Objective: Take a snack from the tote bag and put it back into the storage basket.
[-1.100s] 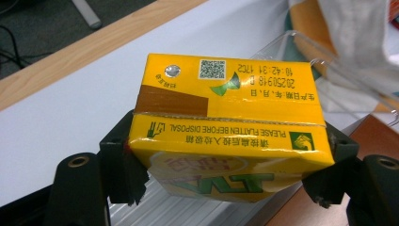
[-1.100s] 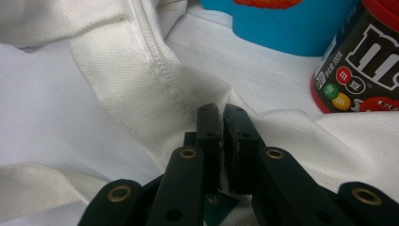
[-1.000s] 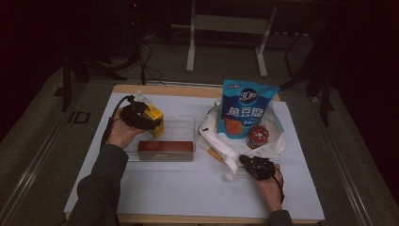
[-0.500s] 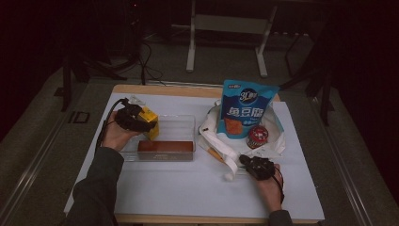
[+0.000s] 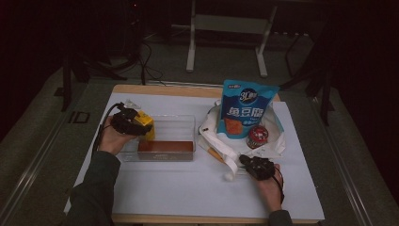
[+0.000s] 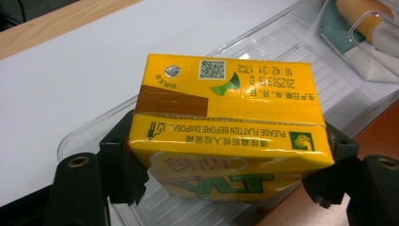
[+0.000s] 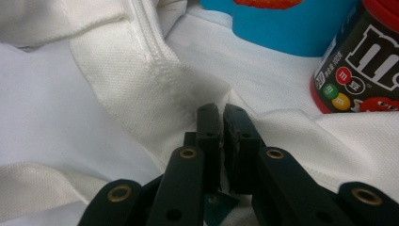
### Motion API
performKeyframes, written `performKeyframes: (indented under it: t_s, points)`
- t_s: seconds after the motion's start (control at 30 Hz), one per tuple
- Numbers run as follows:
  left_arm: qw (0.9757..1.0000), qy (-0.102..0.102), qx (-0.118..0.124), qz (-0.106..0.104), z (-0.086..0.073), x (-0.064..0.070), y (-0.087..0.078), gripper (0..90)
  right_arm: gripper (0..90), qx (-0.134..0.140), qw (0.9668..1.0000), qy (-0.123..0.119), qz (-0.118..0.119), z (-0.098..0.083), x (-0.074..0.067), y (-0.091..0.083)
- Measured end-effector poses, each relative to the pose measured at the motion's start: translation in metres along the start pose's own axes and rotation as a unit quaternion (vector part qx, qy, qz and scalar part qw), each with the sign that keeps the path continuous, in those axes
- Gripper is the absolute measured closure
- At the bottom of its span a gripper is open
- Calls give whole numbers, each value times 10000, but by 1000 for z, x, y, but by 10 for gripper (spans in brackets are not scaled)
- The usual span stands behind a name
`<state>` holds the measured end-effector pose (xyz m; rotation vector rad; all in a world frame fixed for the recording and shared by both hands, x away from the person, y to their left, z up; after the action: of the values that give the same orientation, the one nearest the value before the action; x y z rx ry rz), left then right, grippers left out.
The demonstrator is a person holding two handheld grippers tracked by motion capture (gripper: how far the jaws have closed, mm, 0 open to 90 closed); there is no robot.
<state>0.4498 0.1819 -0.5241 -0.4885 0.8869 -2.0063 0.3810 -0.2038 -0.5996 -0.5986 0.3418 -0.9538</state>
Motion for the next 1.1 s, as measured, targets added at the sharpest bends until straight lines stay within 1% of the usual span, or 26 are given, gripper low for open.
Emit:
performKeyframes:
  t_s: [0.3, 0.57, 0.87, 1.03, 1.1]
  points:
    - [10000, -65, -10, 42, -10, -6, 2, 282, 853, 0, 10000, -6, -7, 0, 0, 0]
    - [9999, -92, 17, 79, -19, -10, -2, 282, 853, -2, 10000, -6, -8, 0, 0, 0]
    - [9999, -54, -10, 111, -27, -10, -6, 275, 852, 0, 10000, -5, -7, 0, 0, 0]
    - [9998, -110, -6, 152, -30, -9, -8, 272, 852, -1, 10000, -8, -11, 0, 0, 0]
    - [9997, -117, -39, 197, -31, -9, -9, 271, 853, -1, 10000, -8, -10, 0, 0, 0]
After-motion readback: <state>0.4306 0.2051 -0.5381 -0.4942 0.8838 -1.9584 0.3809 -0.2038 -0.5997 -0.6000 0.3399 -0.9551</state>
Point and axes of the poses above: each handheld gripper's, and its own axes: y roughly forward along the jaws, z roughly out of its top, x roughly to its right, the point moved 10 cm from there along y, roughly forward along the jaws, and after that the axes turned 1 degree about -z, right-handed, at the moved point
